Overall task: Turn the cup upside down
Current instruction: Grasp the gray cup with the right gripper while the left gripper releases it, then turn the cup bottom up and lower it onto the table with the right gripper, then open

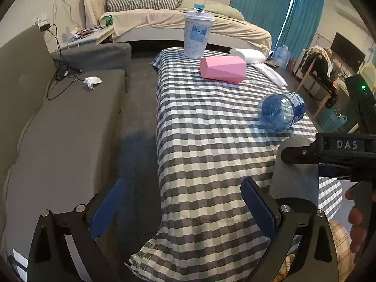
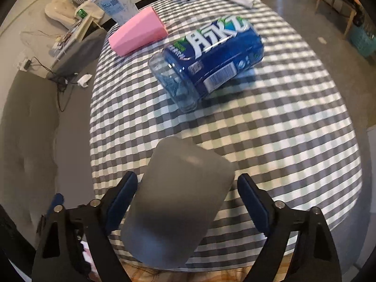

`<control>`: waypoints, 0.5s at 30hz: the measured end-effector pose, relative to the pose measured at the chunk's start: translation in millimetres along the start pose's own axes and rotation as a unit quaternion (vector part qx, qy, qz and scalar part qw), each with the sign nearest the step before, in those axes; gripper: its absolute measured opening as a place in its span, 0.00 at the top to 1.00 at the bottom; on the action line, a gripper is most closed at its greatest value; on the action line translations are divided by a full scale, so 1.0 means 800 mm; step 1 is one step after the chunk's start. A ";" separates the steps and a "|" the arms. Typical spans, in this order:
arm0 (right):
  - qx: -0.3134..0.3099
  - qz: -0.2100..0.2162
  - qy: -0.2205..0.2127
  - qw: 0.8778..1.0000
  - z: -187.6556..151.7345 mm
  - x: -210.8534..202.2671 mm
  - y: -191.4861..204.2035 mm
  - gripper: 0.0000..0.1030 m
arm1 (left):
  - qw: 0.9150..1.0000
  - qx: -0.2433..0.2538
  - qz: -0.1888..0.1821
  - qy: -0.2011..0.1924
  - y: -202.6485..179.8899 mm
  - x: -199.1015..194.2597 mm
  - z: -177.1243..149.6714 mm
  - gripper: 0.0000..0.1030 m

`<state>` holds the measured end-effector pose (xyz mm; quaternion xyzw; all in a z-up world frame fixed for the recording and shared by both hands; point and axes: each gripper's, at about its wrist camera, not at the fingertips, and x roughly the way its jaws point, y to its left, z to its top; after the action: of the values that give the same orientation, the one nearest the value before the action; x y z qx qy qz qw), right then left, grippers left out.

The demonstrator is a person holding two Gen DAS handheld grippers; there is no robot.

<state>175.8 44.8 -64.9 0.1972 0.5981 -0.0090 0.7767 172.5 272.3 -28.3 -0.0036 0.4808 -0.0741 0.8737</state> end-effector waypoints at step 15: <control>-0.144 -0.003 -0.146 0.979 -0.033 -0.074 0.006 0.30 | 1.000 0.007 0.016 -0.003 -0.037 -0.015 -0.005 0.02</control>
<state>135.6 44.2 -13.4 0.0780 0.4740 0.0464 0.8759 159.3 245.1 -18.2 0.0099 0.4775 -0.0630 0.8763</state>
